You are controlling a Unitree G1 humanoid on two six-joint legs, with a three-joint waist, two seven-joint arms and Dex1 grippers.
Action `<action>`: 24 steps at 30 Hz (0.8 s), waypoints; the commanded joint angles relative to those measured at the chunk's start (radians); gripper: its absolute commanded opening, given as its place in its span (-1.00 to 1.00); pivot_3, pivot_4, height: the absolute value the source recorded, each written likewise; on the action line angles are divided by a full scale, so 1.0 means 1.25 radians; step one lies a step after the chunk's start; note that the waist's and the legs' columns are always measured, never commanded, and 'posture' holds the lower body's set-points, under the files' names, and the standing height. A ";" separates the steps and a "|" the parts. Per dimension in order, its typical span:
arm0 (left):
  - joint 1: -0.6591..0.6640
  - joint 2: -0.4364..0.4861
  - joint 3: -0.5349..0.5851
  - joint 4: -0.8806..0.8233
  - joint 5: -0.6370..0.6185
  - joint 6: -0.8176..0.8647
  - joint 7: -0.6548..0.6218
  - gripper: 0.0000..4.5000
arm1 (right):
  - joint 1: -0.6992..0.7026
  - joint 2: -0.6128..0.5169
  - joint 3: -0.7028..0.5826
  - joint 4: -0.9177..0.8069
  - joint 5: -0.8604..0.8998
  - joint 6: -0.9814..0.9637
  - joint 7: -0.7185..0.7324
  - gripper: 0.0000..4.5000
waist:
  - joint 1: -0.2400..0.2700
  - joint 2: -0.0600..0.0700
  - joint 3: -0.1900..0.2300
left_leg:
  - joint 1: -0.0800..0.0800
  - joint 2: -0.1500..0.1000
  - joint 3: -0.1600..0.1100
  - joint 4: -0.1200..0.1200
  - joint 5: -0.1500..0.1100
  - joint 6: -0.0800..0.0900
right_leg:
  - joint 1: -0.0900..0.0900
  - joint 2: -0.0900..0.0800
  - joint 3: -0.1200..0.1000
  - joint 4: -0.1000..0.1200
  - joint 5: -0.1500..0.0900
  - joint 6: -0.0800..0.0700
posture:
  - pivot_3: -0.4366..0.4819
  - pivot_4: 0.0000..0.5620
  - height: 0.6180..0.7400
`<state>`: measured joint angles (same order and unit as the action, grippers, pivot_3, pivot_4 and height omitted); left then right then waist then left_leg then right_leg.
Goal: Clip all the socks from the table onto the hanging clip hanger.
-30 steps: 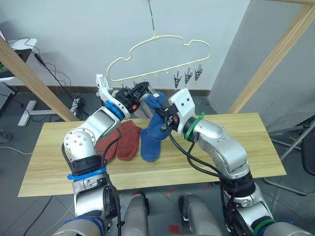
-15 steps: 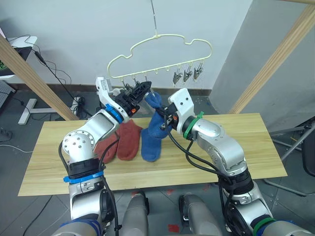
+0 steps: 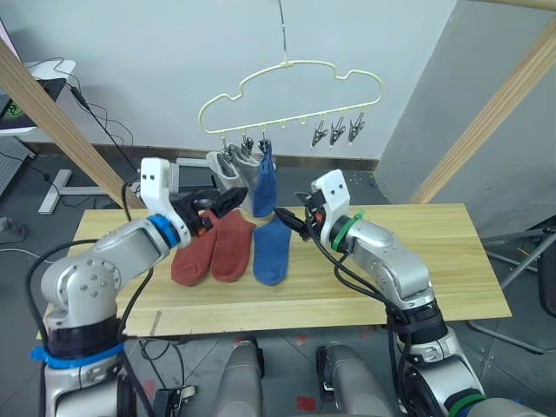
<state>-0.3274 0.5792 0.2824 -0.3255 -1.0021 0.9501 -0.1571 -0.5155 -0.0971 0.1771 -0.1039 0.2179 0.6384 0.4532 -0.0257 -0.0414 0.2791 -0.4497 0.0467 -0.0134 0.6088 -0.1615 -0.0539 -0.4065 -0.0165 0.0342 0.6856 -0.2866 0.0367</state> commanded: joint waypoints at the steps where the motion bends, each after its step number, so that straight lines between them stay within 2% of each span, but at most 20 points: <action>1: 0.052 0.034 -0.019 -0.087 0.084 -0.063 -0.045 1.00 | 0.018 -0.028 -0.036 -0.044 0.017 -0.009 0.007 0.98 | 0.000 0.000 0.000 | 0.000 0.000 0.000 0.000 0.000 0.000 | 0.000 0.000 0.000 -0.001 0.000 0.000 | 0.03 -0.10 1.00; 8: 0.128 0.075 -0.009 -0.075 0.109 -0.162 -0.273 1.00 | -0.007 -0.044 -0.099 -0.070 0.002 -0.017 -0.066 0.98 | 0.000 0.000 0.000 | 0.000 0.000 0.001 -0.001 0.000 0.000 | 0.000 0.000 0.001 -0.003 0.000 0.000 | 0.03 -0.10 1.00; 11: 0.137 0.071 -0.021 -0.088 0.148 -0.230 -0.332 1.00 | -0.037 -0.025 -0.100 -0.048 -0.002 -0.049 -0.083 0.72 | -0.001 0.000 0.000 | 0.000 0.001 0.001 -0.001 0.000 0.000 | -0.001 0.000 0.001 -0.003 0.000 0.000 | 0.03 -0.10 1.00; 15: 0.132 0.059 -0.025 -0.090 0.169 -0.293 -0.387 1.00 | -0.077 0.000 -0.093 -0.003 -0.025 -0.098 -0.115 0.12 | -0.002 0.000 0.000 | 0.000 0.001 0.002 -0.002 0.000 0.000 | -0.001 0.000 0.001 -0.003 0.000 0.000 | 0.03 -0.10 1.00; 24: 0.117 0.028 -0.026 -0.092 0.206 -0.338 -0.370 1.00 | -0.182 0.044 -0.115 0.137 -0.048 -0.201 -0.171 0.12 | -0.001 0.000 0.000 | -0.001 0.001 0.002 -0.002 0.000 0.001 | -0.001 0.000 0.001 -0.003 0.000 0.000 | 0.07 -0.10 1.00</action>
<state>-0.1811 0.6193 0.2421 -0.3989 -0.7432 0.5396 -0.6217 -0.7245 -0.0473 0.0544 0.0623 0.1661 0.4278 0.2557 -0.0273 -0.0411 0.2793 -0.4509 0.0474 -0.0109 0.6068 -0.1617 -0.0533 -0.4076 -0.0160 0.0354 0.6815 -0.2867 0.0365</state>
